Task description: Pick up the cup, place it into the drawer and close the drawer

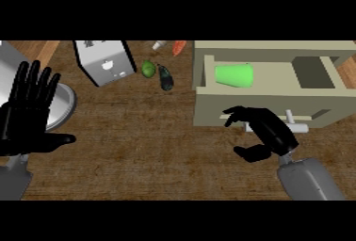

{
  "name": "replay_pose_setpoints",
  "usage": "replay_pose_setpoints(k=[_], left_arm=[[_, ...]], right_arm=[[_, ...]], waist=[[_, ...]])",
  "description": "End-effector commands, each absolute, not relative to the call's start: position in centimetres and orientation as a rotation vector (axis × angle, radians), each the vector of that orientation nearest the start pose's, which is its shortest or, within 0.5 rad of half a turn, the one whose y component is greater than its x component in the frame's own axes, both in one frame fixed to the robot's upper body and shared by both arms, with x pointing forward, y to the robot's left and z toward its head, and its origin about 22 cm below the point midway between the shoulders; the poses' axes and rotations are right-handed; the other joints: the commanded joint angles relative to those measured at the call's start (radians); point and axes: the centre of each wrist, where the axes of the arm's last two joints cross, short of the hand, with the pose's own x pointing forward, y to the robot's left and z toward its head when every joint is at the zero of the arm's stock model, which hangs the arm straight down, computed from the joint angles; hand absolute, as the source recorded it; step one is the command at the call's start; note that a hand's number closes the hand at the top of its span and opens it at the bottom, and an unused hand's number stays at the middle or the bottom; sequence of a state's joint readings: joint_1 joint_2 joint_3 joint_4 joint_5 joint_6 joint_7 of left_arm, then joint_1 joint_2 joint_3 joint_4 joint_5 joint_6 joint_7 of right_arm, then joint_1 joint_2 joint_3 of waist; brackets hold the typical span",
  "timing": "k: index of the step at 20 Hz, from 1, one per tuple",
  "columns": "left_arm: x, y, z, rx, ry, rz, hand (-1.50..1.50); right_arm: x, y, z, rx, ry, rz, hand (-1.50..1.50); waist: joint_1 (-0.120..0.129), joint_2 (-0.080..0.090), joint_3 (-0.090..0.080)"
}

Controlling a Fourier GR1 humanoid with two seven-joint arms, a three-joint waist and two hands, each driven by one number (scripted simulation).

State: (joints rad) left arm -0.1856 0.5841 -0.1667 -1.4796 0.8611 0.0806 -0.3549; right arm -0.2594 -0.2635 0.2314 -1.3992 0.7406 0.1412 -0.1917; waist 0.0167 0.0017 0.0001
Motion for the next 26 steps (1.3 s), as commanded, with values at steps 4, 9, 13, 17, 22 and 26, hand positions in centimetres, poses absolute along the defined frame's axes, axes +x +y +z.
replay_pose_setpoints(k=[4, 9, 13, 17, 22, 26], left_arm=[[26.8, 33.9, 5.3, -0.257, -1.870, 0.183, -1.50], [27.4, 34.4, 6.1, -0.260, -1.865, 0.215, -1.50], [27.1, 35.8, 5.0, -0.275, -1.896, 0.185, -1.50], [26.0, 35.0, 5.2, -0.299, -1.880, 0.182, -1.50], [27.5, 34.6, 4.8, -0.309, -1.892, 0.175, -1.50], [26.7, 34.2, 4.1, -0.324, -1.874, 0.177, -1.50]], right_arm=[[33.2, -20.3, -0.1, -0.438, -1.535, 1.293, -1.50], [35.5, -19.6, -2.2, -0.428, -1.533, 1.255, -1.50], [38.5, -22.3, -1.6, -0.391, -1.530, 1.220, -1.50], [40.1, -24.6, -0.8, -0.355, -1.525, 1.200, -1.50], [42.5, -26.6, 2.6, -0.364, -1.485, 1.210, -1.50], [42.8, -28.0, 3.3, -0.385, -1.484, 1.175, -1.50]], waist=[[-0.007, 0.000, 0.000], [-0.005, 0.001, 0.000], [0.004, 0.006, 0.001], [0.012, 0.007, 0.001], [0.034, 0.020, 0.002], [0.048, 0.023, 0.002]])
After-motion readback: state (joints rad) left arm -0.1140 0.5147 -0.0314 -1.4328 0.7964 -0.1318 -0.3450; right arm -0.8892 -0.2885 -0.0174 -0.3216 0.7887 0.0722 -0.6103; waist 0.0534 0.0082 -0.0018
